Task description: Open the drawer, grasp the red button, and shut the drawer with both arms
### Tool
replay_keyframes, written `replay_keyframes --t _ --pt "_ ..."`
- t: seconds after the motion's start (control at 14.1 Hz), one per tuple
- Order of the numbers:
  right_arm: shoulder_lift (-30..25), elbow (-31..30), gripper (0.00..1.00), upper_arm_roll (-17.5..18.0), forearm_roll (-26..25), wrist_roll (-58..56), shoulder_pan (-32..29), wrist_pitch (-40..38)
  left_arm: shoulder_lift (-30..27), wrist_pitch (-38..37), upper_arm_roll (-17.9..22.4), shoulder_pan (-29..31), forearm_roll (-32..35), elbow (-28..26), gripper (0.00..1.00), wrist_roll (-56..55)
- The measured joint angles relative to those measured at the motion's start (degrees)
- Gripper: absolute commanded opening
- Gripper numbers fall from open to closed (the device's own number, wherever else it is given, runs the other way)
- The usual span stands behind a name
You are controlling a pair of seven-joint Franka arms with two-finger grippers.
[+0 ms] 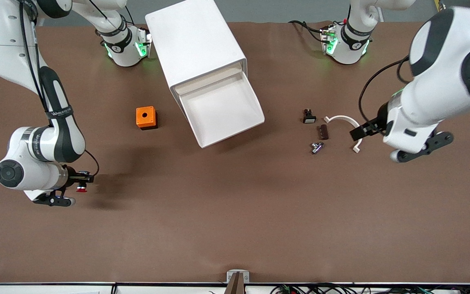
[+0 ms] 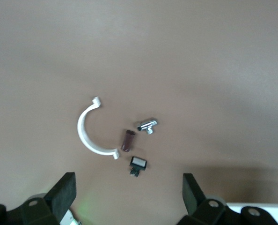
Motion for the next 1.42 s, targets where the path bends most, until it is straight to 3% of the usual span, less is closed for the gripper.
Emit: replay_keyframes --t 0.36,0.78,1.42 --pt "1.54 -0.8 0.11 0.09 0.0 -0.03 0.0 3.25 8.26 8.74 -2.21 -2.69 0.0 -0.47 1.0 1.33" --pt "1.59 -3.19 0.12 0.04 0.0 -0.04 -0.32 6.62 9.28 23.88 -4.49 -2.71 0.0 -8.14 1.0 12.04" --pt "2.33 -3.75 0.18 0.04 0.0 -0.2 -1.79 7.63 15.19 33.84 -7.08 -6.36 0.0 -9.62 1.0 12.29"
